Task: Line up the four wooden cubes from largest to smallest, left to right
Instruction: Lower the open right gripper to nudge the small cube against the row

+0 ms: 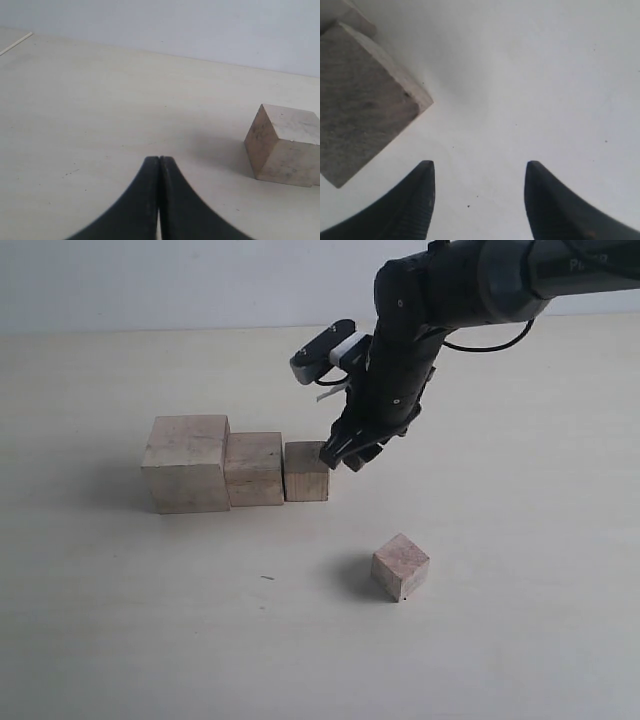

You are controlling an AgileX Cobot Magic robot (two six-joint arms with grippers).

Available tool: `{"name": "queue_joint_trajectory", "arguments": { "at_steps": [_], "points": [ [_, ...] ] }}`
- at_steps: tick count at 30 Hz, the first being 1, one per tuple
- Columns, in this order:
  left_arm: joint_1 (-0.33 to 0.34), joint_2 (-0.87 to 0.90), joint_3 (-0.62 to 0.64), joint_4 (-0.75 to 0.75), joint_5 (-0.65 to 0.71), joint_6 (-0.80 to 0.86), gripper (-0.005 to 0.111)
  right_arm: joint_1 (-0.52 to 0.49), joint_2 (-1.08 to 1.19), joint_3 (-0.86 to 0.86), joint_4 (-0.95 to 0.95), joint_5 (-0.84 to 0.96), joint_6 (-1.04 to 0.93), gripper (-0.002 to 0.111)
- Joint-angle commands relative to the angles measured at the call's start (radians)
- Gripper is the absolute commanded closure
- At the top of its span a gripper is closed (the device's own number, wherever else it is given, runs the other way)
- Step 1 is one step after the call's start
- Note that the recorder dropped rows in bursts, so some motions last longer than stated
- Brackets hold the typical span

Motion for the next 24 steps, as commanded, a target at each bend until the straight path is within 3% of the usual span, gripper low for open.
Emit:
{"name": "queue_joint_trajectory", "arguments": {
  "at_steps": [1,10,24],
  "points": [
    [-0.007,-0.005,0.004,0.001,-0.008,0.000,0.107,0.001,0.010,0.001,0.000,-0.028,0.005,0.057],
    [-0.007,-0.005,0.004,0.001,-0.008,0.000,0.107,0.001,0.010,0.001,0.119,-0.055,-0.057,0.057],
    [-0.007,-0.005,0.004,0.001,-0.008,0.000,0.107,0.001,0.010,0.001,0.132,-0.079,-0.057,0.057]
  ]
}}
